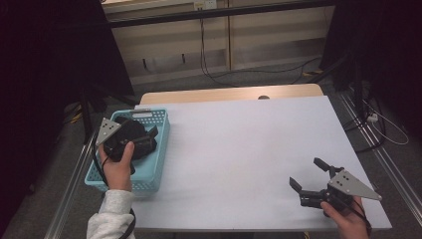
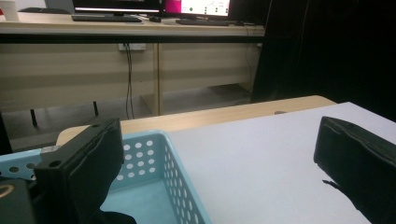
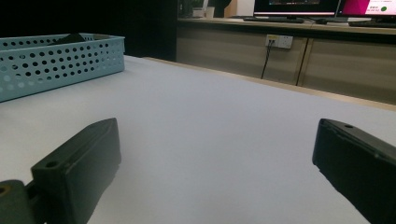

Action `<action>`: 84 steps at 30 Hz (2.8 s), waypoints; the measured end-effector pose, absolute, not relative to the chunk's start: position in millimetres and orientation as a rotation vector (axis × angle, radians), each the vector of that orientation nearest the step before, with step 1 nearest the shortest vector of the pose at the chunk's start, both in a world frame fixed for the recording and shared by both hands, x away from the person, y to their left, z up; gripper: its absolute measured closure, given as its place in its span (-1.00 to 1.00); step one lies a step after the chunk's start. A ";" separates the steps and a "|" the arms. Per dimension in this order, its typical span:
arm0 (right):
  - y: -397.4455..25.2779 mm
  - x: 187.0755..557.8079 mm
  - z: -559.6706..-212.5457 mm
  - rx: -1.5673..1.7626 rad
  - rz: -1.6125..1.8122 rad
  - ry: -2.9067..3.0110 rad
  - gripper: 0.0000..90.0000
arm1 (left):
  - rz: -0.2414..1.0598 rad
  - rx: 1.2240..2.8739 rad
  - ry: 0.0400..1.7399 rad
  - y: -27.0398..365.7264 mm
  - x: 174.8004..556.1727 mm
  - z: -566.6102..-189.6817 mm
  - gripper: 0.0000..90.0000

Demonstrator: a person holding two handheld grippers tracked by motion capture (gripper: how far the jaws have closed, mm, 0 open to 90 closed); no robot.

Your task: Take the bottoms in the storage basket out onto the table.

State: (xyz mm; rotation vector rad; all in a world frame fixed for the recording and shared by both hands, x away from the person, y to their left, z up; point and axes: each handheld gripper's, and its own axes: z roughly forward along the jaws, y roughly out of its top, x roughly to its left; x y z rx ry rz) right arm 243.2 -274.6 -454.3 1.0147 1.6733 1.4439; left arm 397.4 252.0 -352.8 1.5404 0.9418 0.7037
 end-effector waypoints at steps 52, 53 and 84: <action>-273.5 243.2 -454.5 1.019 1.459 1.675 -0.99 | 0.719 1.617 1.384 288.6 474.6 -401.6 -0.93; -273.5 243.2 -454.6 1.021 1.462 1.673 -0.99 | 0.723 1.635 1.397 288.1 477.8 -403.4 -0.93; -271.8 245.5 -455.8 1.026 1.492 1.680 -0.99 | 0.699 1.723 1.695 286.8 513.6 -435.7 -0.84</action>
